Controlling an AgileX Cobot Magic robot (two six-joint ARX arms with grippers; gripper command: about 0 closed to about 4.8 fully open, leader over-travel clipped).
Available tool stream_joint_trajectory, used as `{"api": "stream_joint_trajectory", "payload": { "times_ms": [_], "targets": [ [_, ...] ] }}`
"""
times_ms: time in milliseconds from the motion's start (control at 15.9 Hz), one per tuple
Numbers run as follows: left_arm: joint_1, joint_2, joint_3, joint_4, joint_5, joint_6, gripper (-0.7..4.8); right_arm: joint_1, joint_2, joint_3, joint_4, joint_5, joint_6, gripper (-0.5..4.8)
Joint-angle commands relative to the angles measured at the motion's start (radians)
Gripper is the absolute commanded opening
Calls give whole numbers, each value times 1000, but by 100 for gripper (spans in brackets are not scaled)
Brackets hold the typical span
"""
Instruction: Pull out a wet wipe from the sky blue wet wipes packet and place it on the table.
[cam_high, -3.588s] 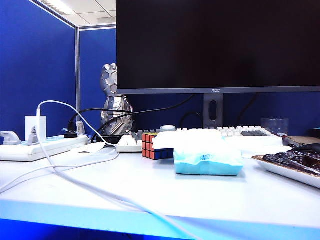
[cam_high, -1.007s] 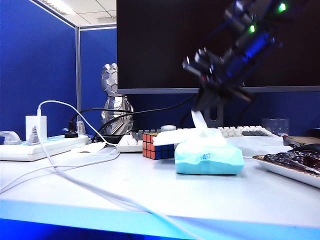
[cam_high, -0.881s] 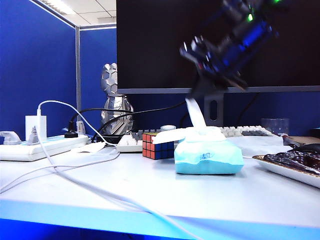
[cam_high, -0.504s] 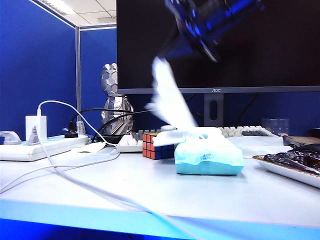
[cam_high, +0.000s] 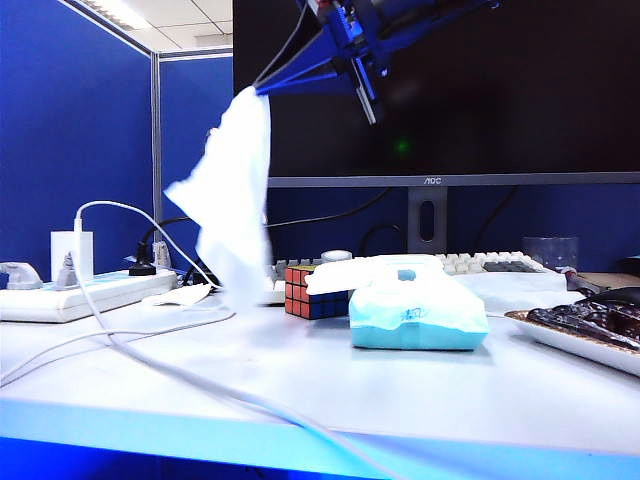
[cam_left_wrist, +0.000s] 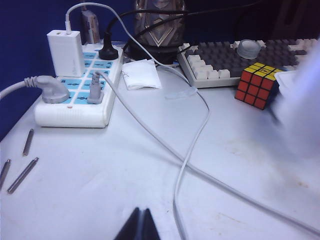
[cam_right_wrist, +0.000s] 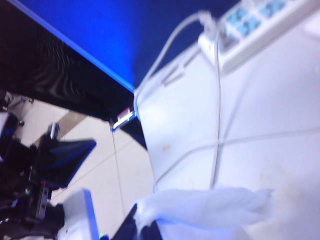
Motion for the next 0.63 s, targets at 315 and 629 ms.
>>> {"api": "stream_joint_trajectory", "payload": {
  "times_ms": [315,629],
  "targets": [
    [1,-3,-1,-10,4,-4,-2,83,72,4,-85,184,-122,-5],
    [1,-3,-1,-10,4,-4,-2,106,142,5,-95,226,-144,100]
  ]
}}
